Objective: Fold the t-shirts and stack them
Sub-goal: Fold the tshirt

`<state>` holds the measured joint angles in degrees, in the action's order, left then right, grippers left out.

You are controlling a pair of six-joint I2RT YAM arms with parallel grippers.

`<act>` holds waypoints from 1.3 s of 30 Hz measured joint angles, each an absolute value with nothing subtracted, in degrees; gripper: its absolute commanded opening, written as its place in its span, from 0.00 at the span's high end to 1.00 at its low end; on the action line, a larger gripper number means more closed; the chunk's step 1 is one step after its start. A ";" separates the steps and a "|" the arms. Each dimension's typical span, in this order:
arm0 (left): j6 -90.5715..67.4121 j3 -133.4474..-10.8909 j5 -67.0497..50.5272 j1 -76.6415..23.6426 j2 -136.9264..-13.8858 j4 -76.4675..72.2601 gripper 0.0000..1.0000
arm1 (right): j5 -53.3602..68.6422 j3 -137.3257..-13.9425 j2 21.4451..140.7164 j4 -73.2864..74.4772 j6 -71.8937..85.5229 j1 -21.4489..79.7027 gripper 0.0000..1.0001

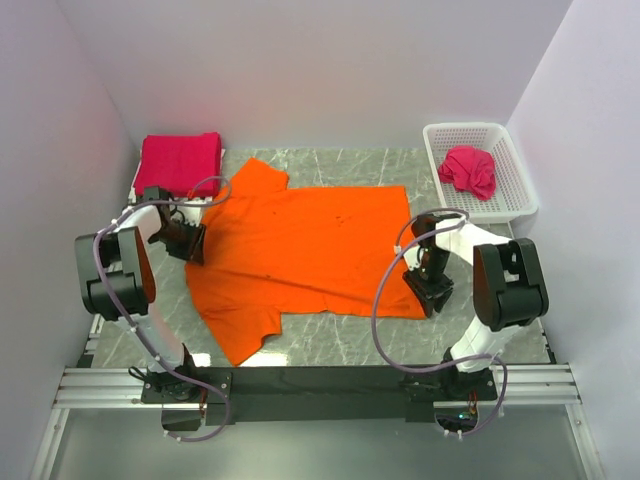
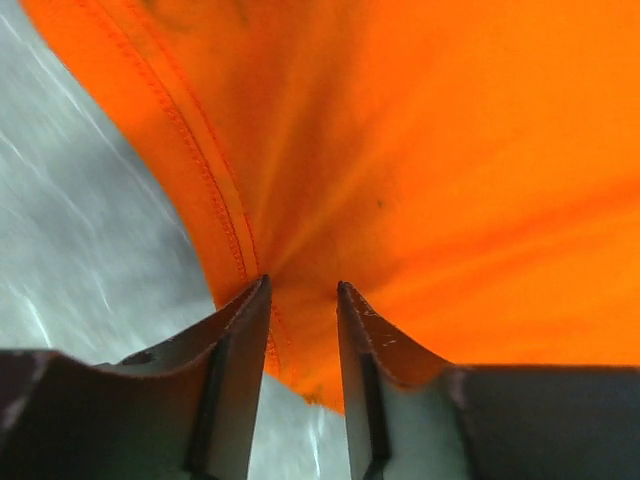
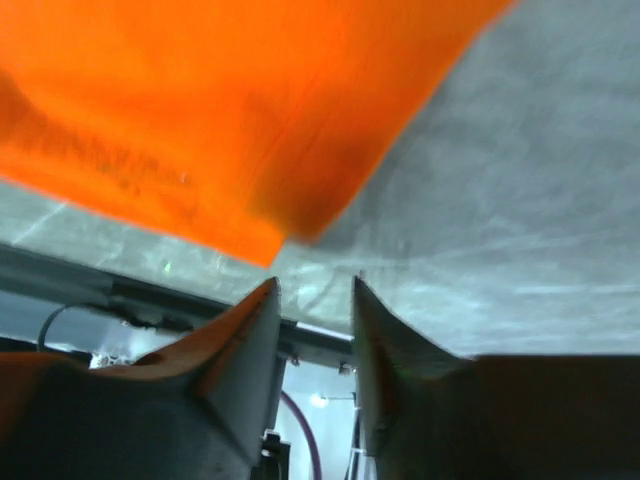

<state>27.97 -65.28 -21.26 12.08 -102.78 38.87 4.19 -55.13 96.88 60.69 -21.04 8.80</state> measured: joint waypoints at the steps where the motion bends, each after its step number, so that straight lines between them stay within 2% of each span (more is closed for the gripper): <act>1: 28.45 -65.10 -21.32 12.36 -102.30 40.29 0.59 | 4.25 -55.16 96.29 61.43 -21.78 8.80 0.53; 3: 29.95 -65.08 -21.76 12.91 -100.82 43.13 0.59 | 4.32 -55.42 94.28 62.94 -22.63 8.80 0.53; 10: 40.27 -64.55 -24.53 13.32 -90.70 51.20 0.62 | 5.91 -64.20 88.29 66.04 -23.44 9.17 0.65; 21: 48.38 -49.84 -21.45 3.62 -88.01 50.57 0.72 | 11.07 -65.56 101.65 58.52 -19.05 13.41 0.71; 25: 50.35 -47.40 -18.92 2.90 -87.61 50.43 0.74 | 9.89 -62.83 103.72 57.12 -18.96 13.56 0.69; 28: 52.97 -45.52 -17.41 2.74 -85.38 51.35 0.74 | 8.93 -60.95 103.37 57.87 -19.18 13.63 0.63; 30: 55.05 -43.88 -16.10 2.63 -83.22 52.64 0.72 | 7.81 -59.94 102.59 58.13 -19.59 13.65 0.59; 33: 58.26 -43.31 -14.92 2.63 -80.58 56.51 0.68 | 5.98 -59.40 101.49 58.35 -20.51 13.65 0.58; 39: 62.02 -51.72 -18.48 2.66 -80.66 63.94 0.63 | 4.01 -63.83 99.61 59.35 -20.97 13.65 0.58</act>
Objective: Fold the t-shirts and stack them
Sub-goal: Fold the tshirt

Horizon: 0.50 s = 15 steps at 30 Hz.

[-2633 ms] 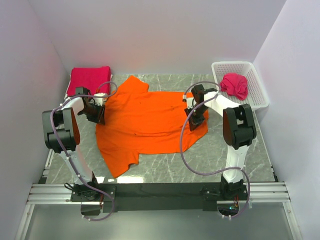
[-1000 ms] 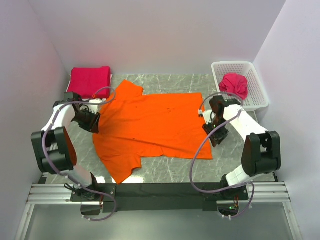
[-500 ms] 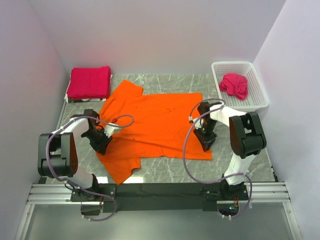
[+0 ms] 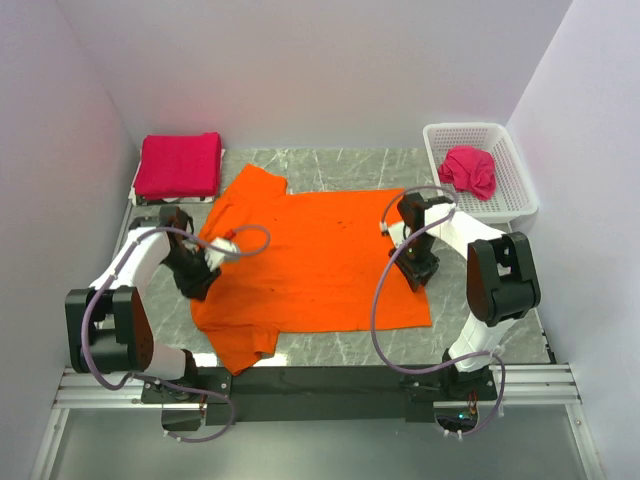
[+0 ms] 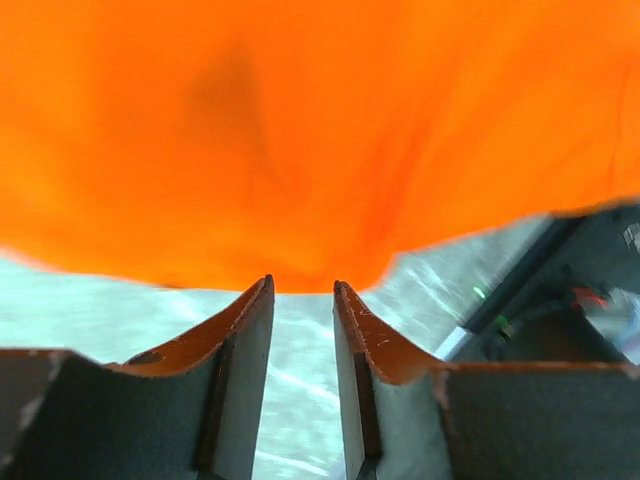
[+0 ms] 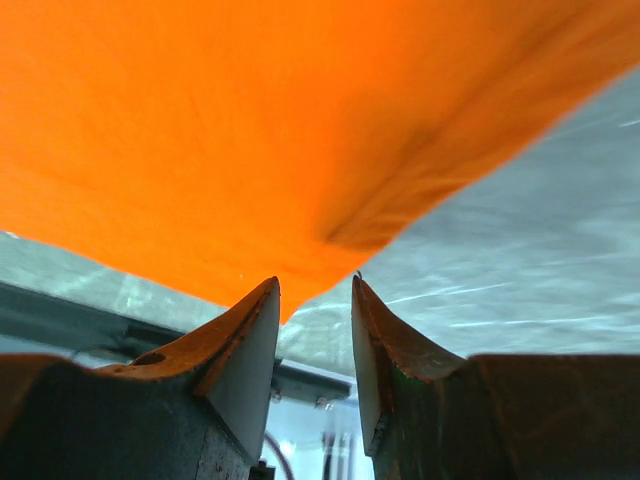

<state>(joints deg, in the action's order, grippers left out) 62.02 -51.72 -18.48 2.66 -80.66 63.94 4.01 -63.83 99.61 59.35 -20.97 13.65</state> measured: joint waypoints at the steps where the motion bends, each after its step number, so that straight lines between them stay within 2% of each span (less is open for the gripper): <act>1: 61.52 -54.41 -19.66 2.66 -80.97 63.88 0.61 | 4.01 -65.06 99.50 59.31 -20.95 13.65 0.58; 5: 56.12 -62.94 -21.78 2.72 -84.71 58.04 0.63 | 4.21 -71.92 99.85 58.52 -20.62 13.65 0.60; 8: 49.89 -70.15 -22.20 2.81 -92.55 51.51 0.64 | 4.67 -77.23 102.48 57.34 -19.70 13.65 0.62; 15: 39.62 -76.34 -21.80 3.20 -106.32 41.76 0.65 | 5.43 -82.74 113.60 52.93 -17.58 13.65 0.63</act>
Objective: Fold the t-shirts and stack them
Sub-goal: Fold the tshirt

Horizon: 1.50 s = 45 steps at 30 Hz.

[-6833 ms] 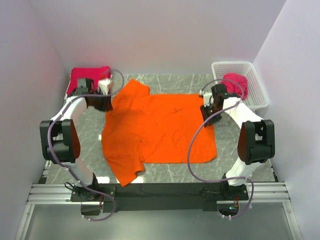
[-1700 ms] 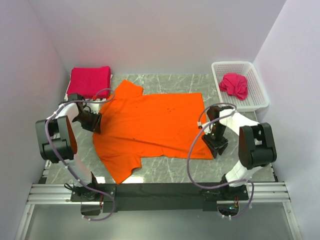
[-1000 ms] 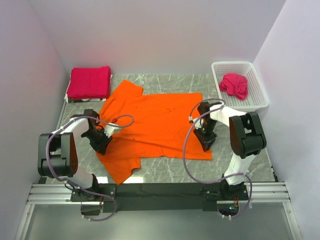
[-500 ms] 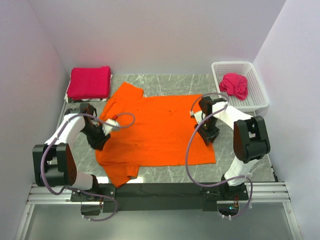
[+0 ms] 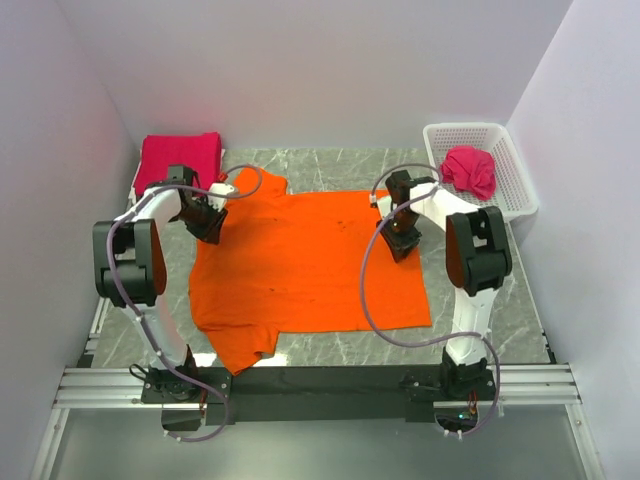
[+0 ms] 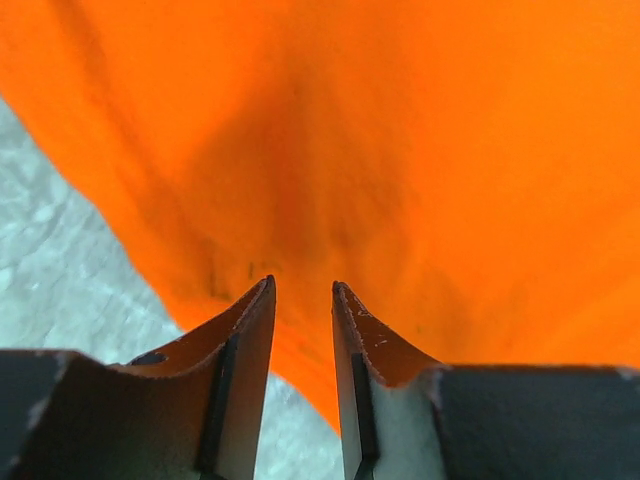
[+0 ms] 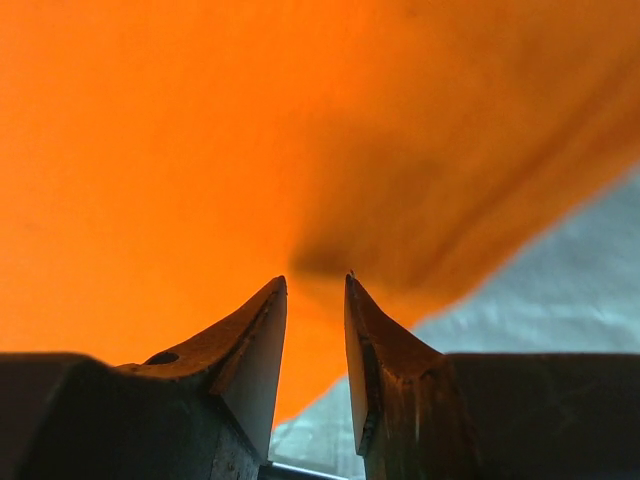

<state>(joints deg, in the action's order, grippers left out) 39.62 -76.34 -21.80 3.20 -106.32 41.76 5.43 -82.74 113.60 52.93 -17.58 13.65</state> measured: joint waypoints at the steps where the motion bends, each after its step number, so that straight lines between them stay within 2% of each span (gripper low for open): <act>1: 39.09 -76.36 -21.71 3.20 -107.15 41.17 0.65 | 5.50 -82.78 114.78 52.64 -17.43 13.65 0.63; 7: 38.13 -70.83 -20.56 3.20 -107.07 38.65 0.66 | 5.32 -80.99 114.96 51.29 -17.52 13.65 0.63; 12: 39.29 -61.60 -19.70 3.33 -100.38 37.80 0.67 | 5.91 -73.89 110.19 50.37 -18.37 13.69 0.63; 17: 39.99 -58.96 -20.38 3.75 -97.65 40.53 0.62 | 9.19 -71.37 107.72 52.80 -19.09 13.61 0.57; 20: 39.44 -63.33 -22.52 4.69 -99.07 45.36 0.58 | 10.66 -74.63 107.48 53.74 -18.50 12.80 0.54; 23: 37.74 -73.52 -25.80 5.26 -102.13 47.57 0.53 | 10.90 -82.37 107.55 52.34 -16.84 10.59 0.53; 28: 32.36 -91.07 -30.61 5.43 -108.29 44.97 0.50 | 7.05 -95.37 110.91 46.11 -12.91 7.90 0.52; 32: 27.46 -100.25 -32.32 5.43 -115.50 40.95 0.46 | 4.64 -102.83 118.04 43.11 -9.93 6.74 0.49; 45: 18.26 -104.47 -32.03 4.36 -124.11 31.86 0.43 | -0.58 -115.02 134.58 41.15 -3.40 6.33 0.47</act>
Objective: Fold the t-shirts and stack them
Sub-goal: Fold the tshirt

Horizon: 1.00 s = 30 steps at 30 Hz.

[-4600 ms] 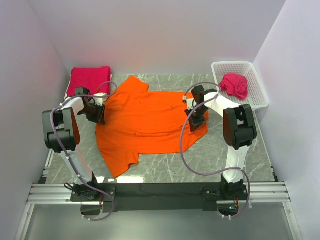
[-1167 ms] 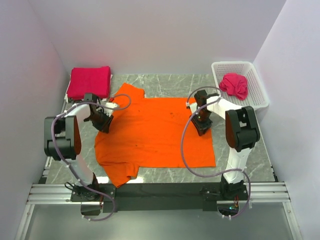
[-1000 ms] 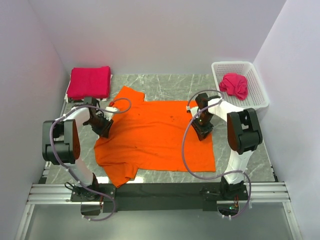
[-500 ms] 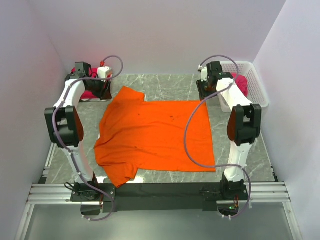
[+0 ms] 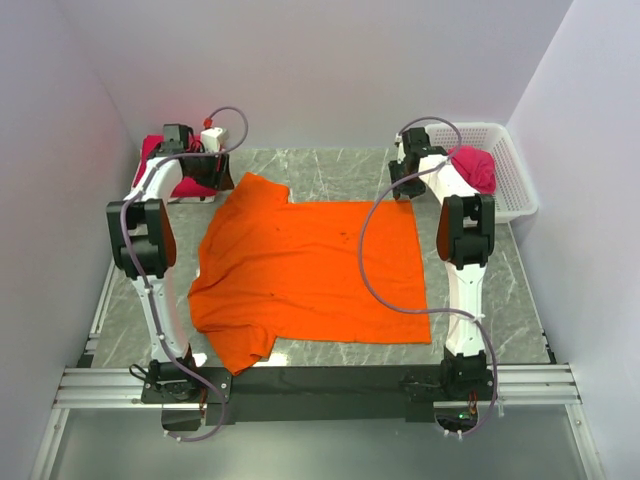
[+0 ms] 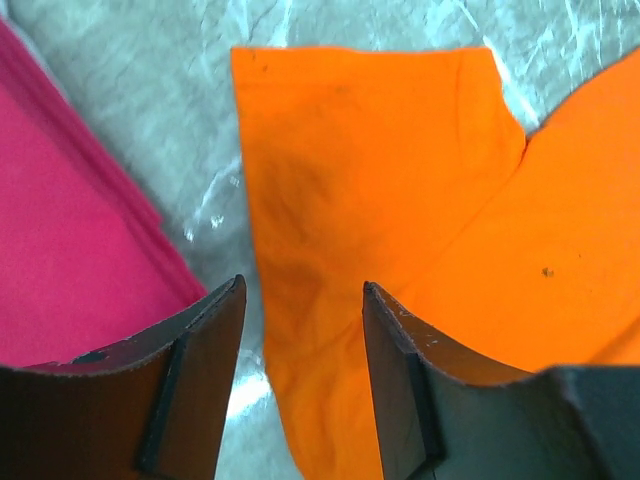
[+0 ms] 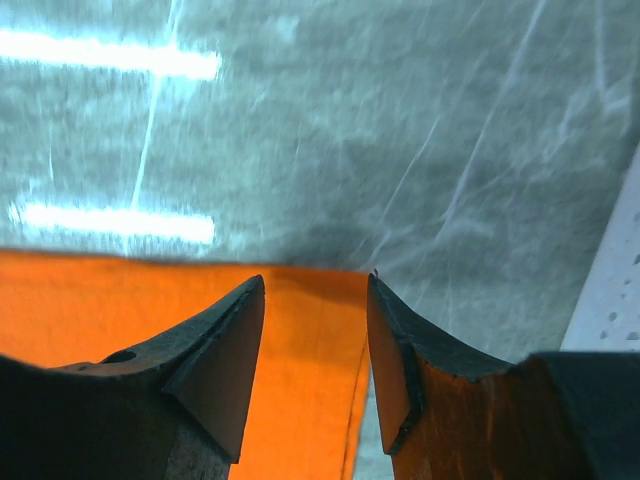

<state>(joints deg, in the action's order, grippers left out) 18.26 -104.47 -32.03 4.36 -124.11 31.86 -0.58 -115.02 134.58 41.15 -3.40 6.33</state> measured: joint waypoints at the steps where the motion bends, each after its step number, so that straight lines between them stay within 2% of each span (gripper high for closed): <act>1: 18.20 -104.90 -31.92 4.10 -124.53 31.66 0.43 | -0.86 -115.83 135.02 41.10 -3.14 6.33 0.47; 9: 16.56 -107.48 -29.23 1.26 -129.91 28.51 0.42 | -0.86 -116.49 135.94 41.91 -2.24 6.09 0.48; 13: 15.07 -109.40 -27.57 0.54 -133.19 27.40 0.39 | -0.10 -116.46 136.59 42.92 -1.67 5.72 0.56; 16: 14.20 -111.46 -25.89 0.19 -135.76 26.94 0.39 | 0.64 -116.68 136.77 43.44 -1.30 5.23 0.72; 21: 13.65 -115.61 -21.85 -1.13 -139.09 25.74 0.39 | 1.48 -120.42 138.98 45.47 -1.39 4.84 0.90; 22: 13.65 -116.46 -21.06 -1.65 -139.61 25.56 0.39 | 1.67 -120.88 139.17 45.71 -1.34 4.82 0.99; 27: 13.85 -118.61 -19.11 -3.36 -141.49 23.81 0.40 | 2.74 -122.28 139.87 46.76 -1.61 4.67 1.00; 30: 13.93 -119.44 -18.15 -4.01 -142.21 23.20 0.45 | 3.22 -122.28 139.87 46.81 -2.02 4.62 1.00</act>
<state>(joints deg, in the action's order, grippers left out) 13.93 -119.44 -18.15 -4.01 -142.21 23.20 3.22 -122.28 139.87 46.81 -2.02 4.62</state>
